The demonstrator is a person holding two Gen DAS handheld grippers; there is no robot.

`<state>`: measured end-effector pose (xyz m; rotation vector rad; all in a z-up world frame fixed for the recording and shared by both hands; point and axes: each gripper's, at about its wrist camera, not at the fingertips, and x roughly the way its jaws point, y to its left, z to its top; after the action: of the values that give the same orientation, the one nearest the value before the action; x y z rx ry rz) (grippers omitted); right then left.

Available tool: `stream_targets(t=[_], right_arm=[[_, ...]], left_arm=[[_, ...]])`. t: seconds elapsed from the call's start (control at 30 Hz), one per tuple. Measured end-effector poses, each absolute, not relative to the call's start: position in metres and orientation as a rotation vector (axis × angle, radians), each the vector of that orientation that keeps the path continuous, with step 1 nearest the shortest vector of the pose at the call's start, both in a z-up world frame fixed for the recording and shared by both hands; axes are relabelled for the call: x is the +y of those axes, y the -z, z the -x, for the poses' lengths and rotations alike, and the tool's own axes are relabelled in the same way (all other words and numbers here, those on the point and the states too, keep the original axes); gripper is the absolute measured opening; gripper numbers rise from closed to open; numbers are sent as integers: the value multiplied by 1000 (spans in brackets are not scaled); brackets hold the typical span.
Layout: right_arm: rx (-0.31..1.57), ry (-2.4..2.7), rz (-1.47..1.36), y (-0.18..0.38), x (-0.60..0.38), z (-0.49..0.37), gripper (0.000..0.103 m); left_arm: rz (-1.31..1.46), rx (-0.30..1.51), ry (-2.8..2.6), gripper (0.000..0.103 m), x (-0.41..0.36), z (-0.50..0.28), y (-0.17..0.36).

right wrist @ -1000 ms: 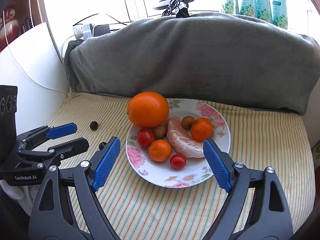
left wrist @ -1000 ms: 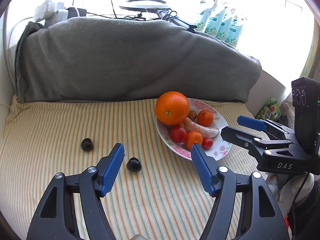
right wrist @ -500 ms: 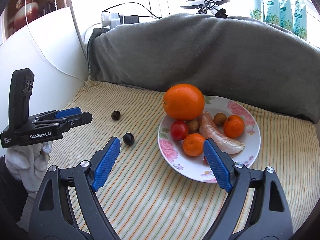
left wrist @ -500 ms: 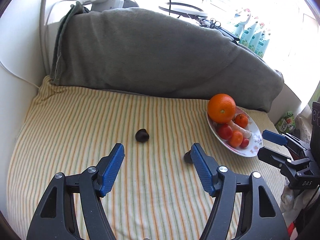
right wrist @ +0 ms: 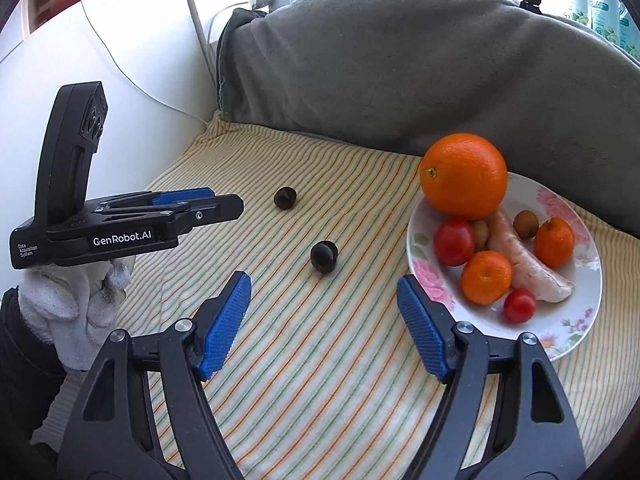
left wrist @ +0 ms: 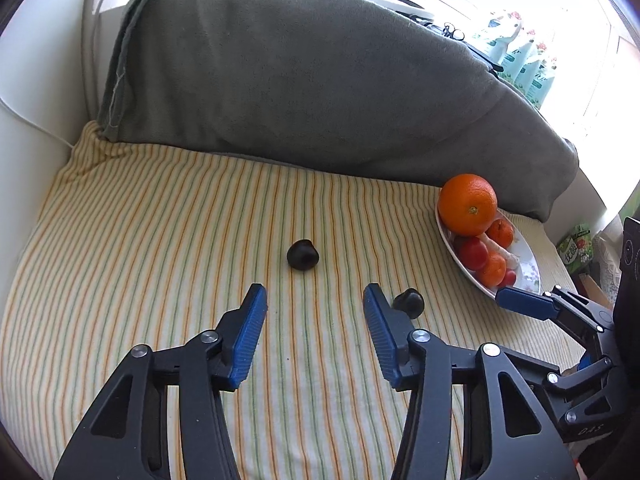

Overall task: Organize fruits
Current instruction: 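Move both open tools from the plate toward the dark plums, then close the right tool on a dark plum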

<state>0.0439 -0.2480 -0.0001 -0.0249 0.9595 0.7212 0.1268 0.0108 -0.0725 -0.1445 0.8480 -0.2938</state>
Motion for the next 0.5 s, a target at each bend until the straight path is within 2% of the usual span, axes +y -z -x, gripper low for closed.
stream_targets(t=[0.07,0.13,0.4,0.5], right_arm=[[970,-729,29,4,-241,-47,68],[984,-729,32,9,-236,-50,64],[1012,-713,46,24,-221,-59,57],[1024,-701,53,29,-216,-62,54]], left_arm=[[153,862,296,46,10,-132,77],[158,866,296,46,9,-136,79],[138,865,300,45,-2,-154,84],[139,877,300,41,-5,-162,88]])
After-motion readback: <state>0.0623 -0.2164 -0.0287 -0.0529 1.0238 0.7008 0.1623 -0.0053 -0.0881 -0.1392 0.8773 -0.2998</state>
